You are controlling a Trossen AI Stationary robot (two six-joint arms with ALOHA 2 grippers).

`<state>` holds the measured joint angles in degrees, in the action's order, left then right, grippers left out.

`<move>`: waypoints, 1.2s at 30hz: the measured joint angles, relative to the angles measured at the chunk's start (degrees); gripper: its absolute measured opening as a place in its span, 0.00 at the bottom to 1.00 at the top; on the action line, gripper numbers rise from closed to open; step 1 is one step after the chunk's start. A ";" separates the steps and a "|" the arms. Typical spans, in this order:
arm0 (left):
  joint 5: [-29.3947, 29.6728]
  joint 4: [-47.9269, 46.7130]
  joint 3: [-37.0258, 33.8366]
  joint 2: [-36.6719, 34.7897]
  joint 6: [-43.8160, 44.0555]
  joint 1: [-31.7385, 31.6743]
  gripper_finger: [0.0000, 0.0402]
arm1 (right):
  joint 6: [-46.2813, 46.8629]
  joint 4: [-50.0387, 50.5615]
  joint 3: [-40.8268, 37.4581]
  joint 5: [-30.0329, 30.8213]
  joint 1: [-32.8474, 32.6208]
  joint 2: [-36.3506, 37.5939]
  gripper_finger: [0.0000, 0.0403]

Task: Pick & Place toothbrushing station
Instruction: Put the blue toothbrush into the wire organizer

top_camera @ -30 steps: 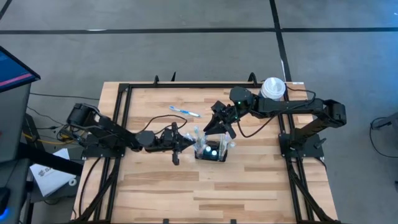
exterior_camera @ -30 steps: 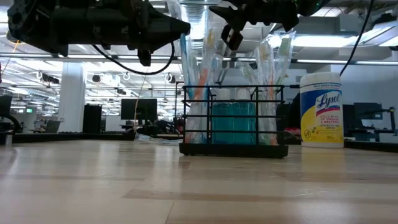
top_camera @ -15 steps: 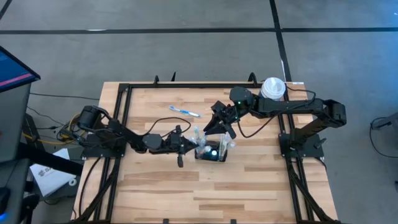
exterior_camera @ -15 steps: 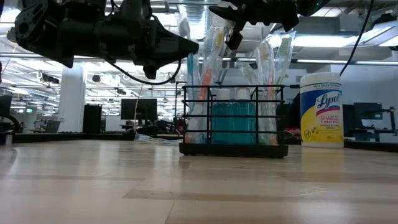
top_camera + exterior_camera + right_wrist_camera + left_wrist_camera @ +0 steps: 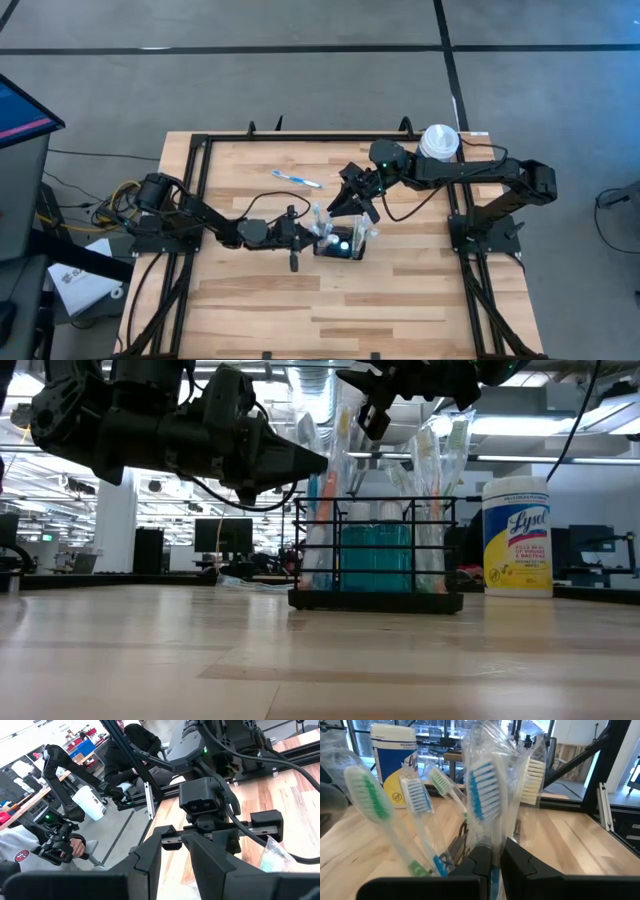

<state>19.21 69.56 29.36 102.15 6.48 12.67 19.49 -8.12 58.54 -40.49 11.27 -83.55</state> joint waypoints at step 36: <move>0.14 -1.00 -0.11 -3.18 -0.13 0.00 0.35 | -0.02 0.44 0.00 0.02 -0.76 -0.02 0.23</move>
<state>19.35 68.56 29.26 98.96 6.35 12.67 19.46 -7.68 58.54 -40.47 10.50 -83.57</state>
